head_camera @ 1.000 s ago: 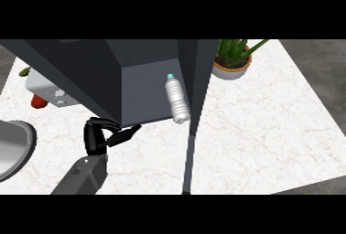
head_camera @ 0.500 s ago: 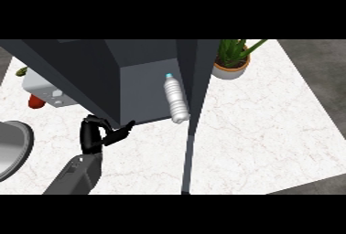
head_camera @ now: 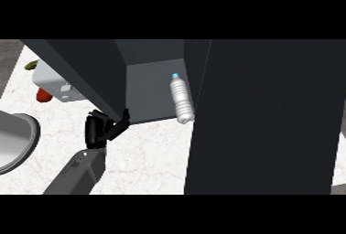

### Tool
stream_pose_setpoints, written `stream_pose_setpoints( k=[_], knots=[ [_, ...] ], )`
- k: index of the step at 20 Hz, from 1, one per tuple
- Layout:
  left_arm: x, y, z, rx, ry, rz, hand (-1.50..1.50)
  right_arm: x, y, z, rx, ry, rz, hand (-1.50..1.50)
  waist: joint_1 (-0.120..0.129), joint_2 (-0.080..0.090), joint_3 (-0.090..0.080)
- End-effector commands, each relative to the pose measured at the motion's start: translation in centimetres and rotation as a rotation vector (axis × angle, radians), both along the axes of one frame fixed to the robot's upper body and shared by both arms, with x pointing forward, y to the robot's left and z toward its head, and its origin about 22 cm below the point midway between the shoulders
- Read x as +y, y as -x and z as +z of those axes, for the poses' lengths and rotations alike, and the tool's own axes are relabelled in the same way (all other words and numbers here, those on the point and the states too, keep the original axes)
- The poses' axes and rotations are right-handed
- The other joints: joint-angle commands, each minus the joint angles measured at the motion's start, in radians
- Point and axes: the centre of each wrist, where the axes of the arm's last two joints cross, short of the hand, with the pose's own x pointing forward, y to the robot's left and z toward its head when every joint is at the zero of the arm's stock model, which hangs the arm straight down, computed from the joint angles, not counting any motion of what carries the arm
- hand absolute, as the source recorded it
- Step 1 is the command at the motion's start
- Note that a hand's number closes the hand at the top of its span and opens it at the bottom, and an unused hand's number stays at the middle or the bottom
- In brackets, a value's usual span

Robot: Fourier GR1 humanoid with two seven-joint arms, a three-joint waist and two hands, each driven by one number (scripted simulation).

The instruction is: Pick up the bottled water, place it into the cabinet and close the cabinet

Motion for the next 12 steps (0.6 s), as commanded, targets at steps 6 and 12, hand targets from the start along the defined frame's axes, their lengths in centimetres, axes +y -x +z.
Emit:
stream_pose_setpoints(
  k=[6,12],
  knots=[
    [-10.7,-5.0,6.5,-0.197,0.227,-0.33,1.5,0.1,0.8,0.7,0.005,0.038,-0.003,-1.5,0.034,-0.01,-0.008],
    [-11.1,-4.1,5.5,-0.202,0.318,-0.414,1.5,0.2,1.4,1.1,0.032,0.08,0.016,1.5,0.08,-0.017,-0.007]
  ],
)
